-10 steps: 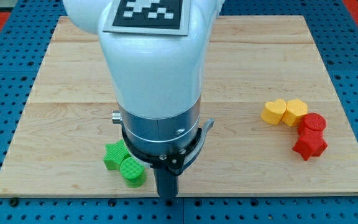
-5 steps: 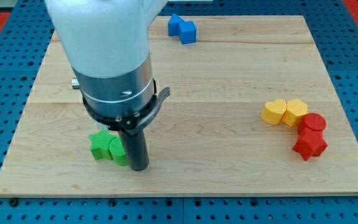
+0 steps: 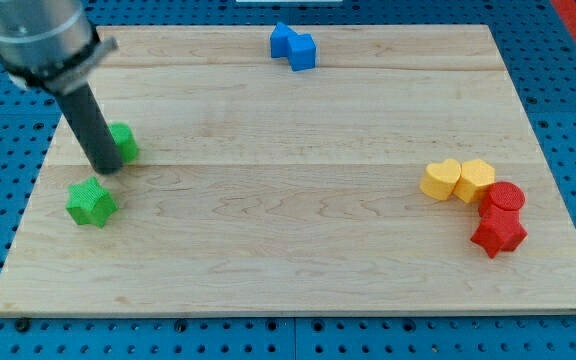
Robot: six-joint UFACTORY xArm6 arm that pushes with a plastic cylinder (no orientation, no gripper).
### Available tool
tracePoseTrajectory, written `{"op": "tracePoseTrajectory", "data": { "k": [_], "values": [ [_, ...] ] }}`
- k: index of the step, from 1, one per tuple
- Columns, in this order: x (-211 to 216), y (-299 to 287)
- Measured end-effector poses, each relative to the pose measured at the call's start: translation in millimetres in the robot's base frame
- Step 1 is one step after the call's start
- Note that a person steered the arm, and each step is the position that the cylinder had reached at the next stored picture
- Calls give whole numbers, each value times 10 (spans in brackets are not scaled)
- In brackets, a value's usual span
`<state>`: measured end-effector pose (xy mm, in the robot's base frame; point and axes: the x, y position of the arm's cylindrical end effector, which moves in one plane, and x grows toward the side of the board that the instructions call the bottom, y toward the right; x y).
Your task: Slide the green circle to the top left corner
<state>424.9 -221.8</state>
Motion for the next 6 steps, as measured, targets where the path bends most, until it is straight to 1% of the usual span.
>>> {"op": "tracePoseTrajectory", "data": {
  "k": [1, 2, 3, 4, 5, 6],
  "values": [
    [-676, 66],
    [-777, 400],
    [-623, 656],
    [-771, 654],
    [-1340, 322],
    [-1477, 215]
  ]
}}
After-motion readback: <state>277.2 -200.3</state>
